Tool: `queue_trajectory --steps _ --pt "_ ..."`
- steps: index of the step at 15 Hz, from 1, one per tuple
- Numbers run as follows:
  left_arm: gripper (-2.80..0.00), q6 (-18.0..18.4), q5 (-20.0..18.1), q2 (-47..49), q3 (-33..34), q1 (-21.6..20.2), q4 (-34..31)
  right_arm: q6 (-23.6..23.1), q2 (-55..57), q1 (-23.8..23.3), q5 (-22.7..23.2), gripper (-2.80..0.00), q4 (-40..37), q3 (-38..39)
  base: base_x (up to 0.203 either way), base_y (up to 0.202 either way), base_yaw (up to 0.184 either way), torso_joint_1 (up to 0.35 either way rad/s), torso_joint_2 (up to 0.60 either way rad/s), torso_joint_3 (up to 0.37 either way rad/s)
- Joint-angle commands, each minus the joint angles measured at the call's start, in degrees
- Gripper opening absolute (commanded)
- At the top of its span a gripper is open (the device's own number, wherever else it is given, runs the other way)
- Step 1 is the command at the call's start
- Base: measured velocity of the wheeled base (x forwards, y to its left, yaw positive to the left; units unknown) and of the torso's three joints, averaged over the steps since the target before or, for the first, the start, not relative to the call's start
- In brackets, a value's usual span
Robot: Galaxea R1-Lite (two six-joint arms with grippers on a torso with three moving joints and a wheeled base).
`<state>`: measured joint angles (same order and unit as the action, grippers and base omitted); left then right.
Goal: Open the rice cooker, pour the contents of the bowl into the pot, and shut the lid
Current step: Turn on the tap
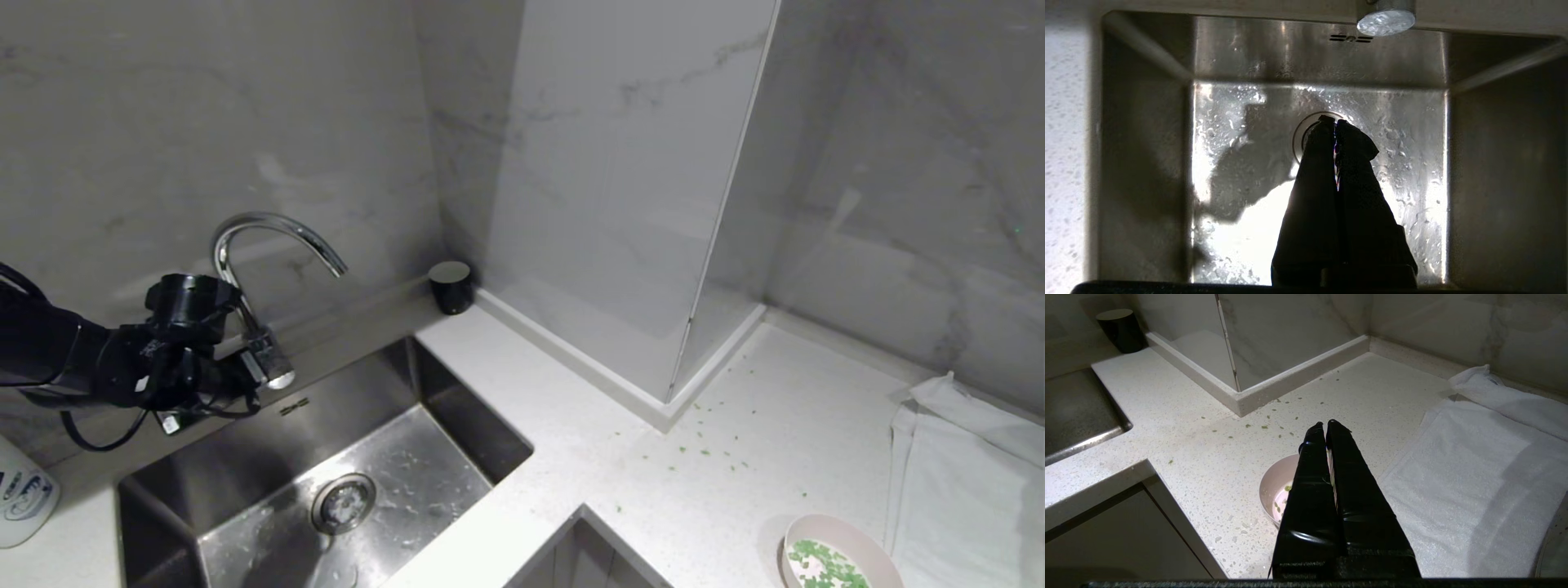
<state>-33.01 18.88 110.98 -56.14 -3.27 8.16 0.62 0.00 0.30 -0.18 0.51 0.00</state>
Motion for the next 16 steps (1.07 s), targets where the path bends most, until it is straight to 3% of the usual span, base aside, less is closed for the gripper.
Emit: queue_trajectory --steps 1,7,10,16 --pt "0.0 -0.1 0.1 3.1 -1.6 -0.1 0.2 0.1 0.0 0.0 0.0 -2.8 0.0 0.1 0.0 0.0 0.0 0.0 0.0 0.0" --pt "0.0 -0.1 1.0 6.9 -6.1 -2.9 1.1 0.0 -0.1 0.0 0.0 -2.8 0.0 0.1 0.0 0.0 0.0 0.0 0.0 0.0" --pt "0.0 -0.3 3.0 11.1 -8.0 -4.1 6.2 0.0 0.0 0.0 0.0 -2.8 0.0 0.1 0.0 0.0 0.0 0.0 0.0 0.0" --pt "0.0 -0.6 3.2 15.0 -9.7 -4.6 15.4 0.0 0.0 0.0 0.0 -2.8 0.0 0.1 0.0 0.0 0.0 0.0 0.0 0.0"
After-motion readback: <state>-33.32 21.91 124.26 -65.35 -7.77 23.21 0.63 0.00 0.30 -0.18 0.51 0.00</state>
